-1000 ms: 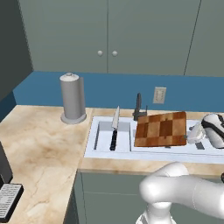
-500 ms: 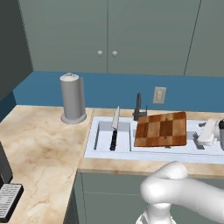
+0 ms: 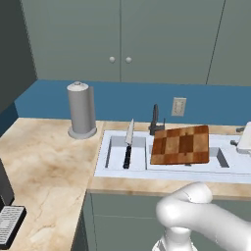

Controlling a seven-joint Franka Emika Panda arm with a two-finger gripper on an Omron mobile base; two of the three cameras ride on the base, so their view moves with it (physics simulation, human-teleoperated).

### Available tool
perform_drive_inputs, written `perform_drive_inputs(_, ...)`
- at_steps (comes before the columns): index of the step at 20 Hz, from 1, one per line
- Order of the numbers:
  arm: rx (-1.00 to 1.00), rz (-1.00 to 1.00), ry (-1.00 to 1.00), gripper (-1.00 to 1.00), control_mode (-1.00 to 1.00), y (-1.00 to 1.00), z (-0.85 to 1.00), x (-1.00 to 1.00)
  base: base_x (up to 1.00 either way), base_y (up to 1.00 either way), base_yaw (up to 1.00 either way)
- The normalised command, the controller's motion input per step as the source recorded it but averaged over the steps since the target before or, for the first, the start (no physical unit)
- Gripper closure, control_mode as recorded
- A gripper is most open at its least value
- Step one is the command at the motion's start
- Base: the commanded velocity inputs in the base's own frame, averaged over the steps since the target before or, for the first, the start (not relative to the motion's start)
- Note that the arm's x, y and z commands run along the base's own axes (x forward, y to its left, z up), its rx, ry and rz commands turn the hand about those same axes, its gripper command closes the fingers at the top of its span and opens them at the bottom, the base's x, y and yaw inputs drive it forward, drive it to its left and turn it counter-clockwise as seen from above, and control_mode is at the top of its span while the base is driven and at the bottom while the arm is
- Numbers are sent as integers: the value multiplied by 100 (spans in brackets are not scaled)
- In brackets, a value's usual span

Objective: Move the cutting board and knife to the sink. Then move spray from the cabinet to the counter.

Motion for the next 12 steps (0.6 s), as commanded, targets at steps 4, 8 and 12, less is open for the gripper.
perform_drive_inputs(4,-4,-1,20,-100,-100,10,79,-57,0,0,0)
perform_drive_inputs(8,-3,-6,13,-100,-100,13,42,-73,0,0,0)
perform_drive_inputs(12,-6,-6,4,-100,-100,47,4,-79,0,0,0)
